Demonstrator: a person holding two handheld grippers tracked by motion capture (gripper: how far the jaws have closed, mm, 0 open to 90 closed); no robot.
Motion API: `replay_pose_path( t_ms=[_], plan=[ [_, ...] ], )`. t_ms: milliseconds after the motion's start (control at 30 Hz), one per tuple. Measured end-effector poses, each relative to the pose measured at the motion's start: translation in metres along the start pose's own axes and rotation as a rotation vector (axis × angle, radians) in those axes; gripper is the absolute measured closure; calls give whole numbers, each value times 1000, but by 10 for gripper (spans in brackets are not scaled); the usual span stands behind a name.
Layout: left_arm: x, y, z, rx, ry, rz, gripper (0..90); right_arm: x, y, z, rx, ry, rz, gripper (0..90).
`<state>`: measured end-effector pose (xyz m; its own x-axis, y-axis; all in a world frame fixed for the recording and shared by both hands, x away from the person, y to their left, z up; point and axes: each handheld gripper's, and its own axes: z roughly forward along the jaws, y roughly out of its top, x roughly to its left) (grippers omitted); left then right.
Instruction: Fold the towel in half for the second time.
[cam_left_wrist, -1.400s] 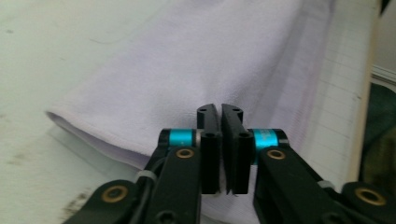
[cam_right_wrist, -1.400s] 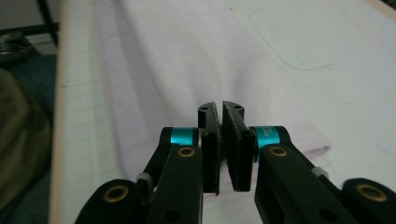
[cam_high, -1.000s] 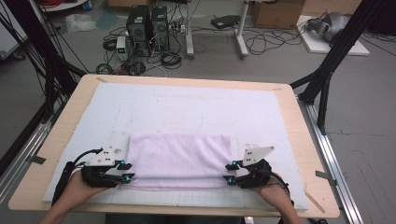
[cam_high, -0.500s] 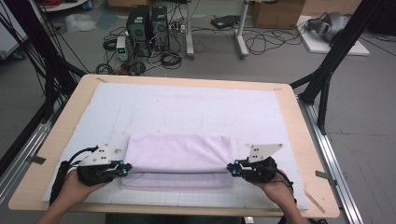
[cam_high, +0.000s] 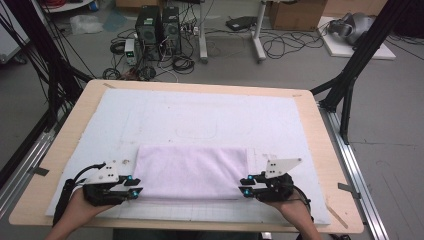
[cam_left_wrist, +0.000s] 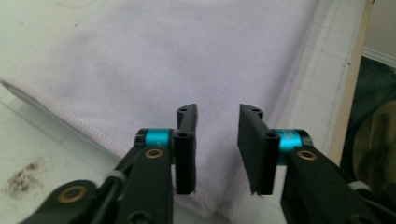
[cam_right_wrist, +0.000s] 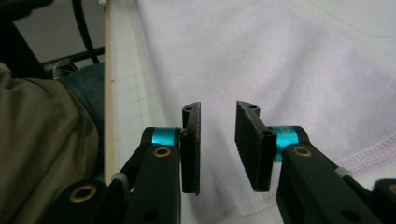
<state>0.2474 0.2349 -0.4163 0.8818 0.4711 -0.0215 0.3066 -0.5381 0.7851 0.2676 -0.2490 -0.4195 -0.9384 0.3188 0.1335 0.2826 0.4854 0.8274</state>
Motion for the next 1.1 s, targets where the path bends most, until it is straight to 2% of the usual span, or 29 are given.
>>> replay_pose_path(
  t_ms=[100, 167, 233, 400, 467, 700, 933, 1100],
  plan=[
    [2, -2, 10, 33, -8, -3, 731, -2, -4, 14, 61, 5, 5, 733],
    [-1, -8, 15, 61, -15, 3, 730, 0, -9, 19, 81, 20, 9, 735],
    [-3, -14, 17, 58, -12, 8, 729, 3, -16, 23, 113, 20, -1, 737],
    [-1, -13, 12, 48, -11, -2, 705, 4, -13, 18, 113, 16, -15, 710],
    [2, -10, 10, 36, 7, -7, 678, 0, -8, 14, 96, -16, -14, 679],
    [22, 2, 4, -20, 56, -45, 609, -23, 12, 3, 30, -106, 4, 598],
    [47, 19, 6, -70, 102, -91, 534, -50, 34, 0, -12, -144, 26, 529],
    [64, 32, 13, -70, 130, -108, 482, -69, 44, 5, 10, -175, 33, 488]
  ],
)
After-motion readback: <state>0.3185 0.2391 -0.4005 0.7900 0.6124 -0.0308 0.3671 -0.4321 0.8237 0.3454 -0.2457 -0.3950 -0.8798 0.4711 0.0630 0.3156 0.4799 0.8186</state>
